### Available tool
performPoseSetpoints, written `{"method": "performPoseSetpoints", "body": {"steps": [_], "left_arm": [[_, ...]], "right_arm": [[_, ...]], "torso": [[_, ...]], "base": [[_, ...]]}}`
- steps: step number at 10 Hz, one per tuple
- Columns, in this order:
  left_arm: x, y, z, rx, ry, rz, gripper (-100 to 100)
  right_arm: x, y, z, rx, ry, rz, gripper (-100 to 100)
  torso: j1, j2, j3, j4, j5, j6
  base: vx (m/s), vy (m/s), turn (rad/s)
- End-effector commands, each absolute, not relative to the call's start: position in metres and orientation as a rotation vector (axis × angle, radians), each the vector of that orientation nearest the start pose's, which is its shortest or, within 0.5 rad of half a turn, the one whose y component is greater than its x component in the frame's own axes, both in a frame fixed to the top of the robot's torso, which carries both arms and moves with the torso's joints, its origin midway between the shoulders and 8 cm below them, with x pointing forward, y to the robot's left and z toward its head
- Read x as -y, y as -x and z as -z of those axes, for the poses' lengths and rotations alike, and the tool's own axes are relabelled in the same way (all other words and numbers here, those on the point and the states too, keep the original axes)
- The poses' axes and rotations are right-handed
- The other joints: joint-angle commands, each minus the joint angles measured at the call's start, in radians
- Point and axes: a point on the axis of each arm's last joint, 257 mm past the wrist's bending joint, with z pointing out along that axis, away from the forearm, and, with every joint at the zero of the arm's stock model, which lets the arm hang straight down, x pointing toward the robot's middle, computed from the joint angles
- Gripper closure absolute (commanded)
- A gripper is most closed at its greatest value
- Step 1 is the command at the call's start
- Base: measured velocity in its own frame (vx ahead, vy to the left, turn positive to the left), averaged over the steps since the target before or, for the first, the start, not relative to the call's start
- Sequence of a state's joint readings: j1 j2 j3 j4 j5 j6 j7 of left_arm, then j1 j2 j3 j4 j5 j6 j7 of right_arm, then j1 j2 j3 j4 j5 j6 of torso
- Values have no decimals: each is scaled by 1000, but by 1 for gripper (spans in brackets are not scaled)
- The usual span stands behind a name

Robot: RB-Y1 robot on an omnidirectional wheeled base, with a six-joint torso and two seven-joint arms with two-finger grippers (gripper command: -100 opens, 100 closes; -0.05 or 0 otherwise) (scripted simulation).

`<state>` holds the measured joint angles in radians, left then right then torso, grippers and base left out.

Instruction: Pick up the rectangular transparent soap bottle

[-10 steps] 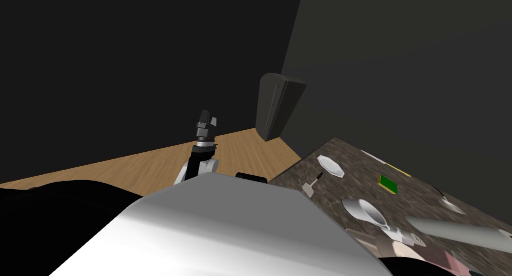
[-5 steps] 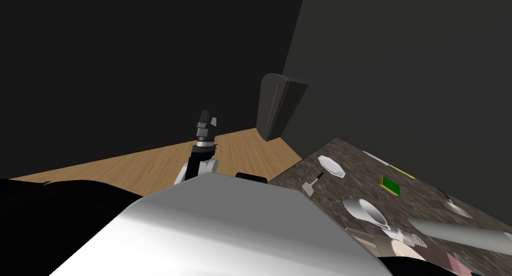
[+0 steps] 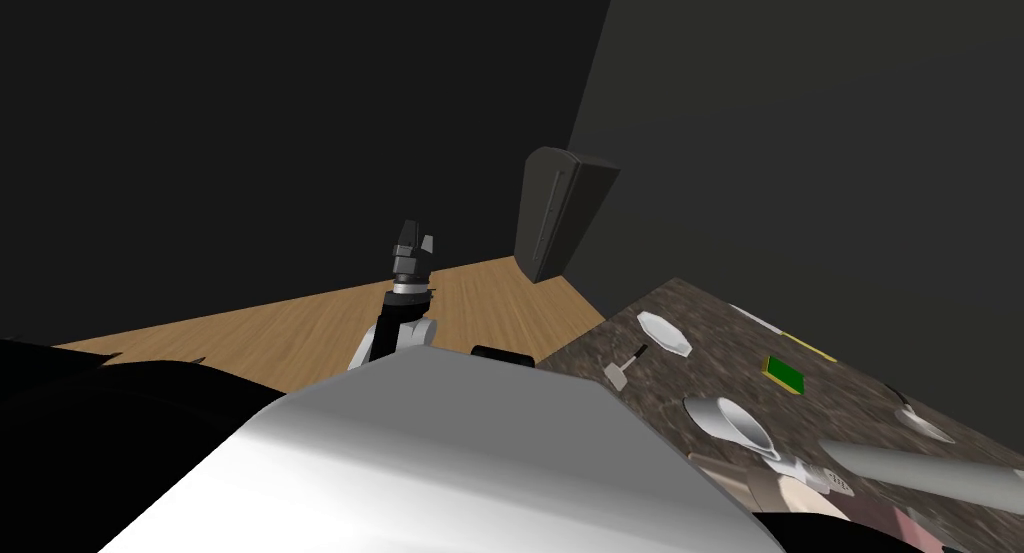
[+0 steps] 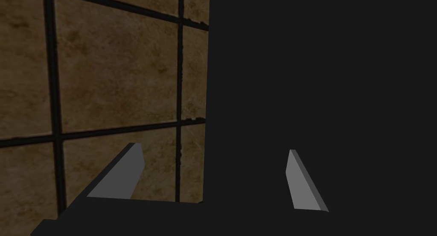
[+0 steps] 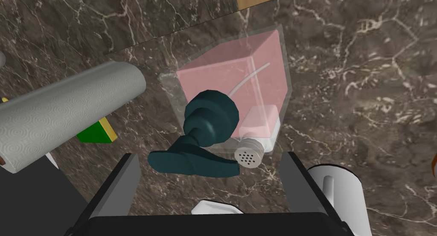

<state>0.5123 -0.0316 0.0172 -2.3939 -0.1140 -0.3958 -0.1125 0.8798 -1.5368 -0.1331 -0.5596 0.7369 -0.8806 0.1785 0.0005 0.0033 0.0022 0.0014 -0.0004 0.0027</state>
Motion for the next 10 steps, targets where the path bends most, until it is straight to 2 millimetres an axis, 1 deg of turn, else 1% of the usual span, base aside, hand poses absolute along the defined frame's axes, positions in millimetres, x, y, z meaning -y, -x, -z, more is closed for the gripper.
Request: {"method": "performPoseSetpoints", "body": {"steps": [1,3,4,5,6,8,9,10], "left_arm": [[-277,-337,-51,-673,570,1093,0],[-277,-337,-51,-673,570,1093,0],[-277,-337,-51,-673,570,1093,0],[-277,-337,-51,-673,570,1093,0],[-277,-337,-51,-673,570,1093,0],[-277,-337,-51,-673,570,1093,0],[-277,-337,-51,-673,570,1093,0],[-277,-337,-51,-673,570,1093,0]], "right_arm": [[852,-14,187,-2876,332,663,-100],[848,-5,193,-2900,325,645,-100],[853,-8,189,-2896,323,669,-100],[851,-3,193,-2906,310,655,-100],[857,-9,186,-2893,313,688,-100],[854,-1,192,-2909,292,670,-100],[861,-12,183,-2879,282,704,-100],[859,-7,186,-2890,272,695,-100]], "torso": [[0,0,0,0,0,0],[0,1,0,0,0,0],[0,0,0,0,0,0],[0,0,0,0,0,-1],[0,1,0,0,0,0],[0,1,1,0,0,0],[0,0,0,0,0,0],[0,0,0,0,0,-1]], "base": [[-35,5,60],[-25,1,25],[-33,3,67],[-32,-2,51],[-37,-3,62],[-31,1,23],[-30,-2,69],[-32,-3,51]]}}
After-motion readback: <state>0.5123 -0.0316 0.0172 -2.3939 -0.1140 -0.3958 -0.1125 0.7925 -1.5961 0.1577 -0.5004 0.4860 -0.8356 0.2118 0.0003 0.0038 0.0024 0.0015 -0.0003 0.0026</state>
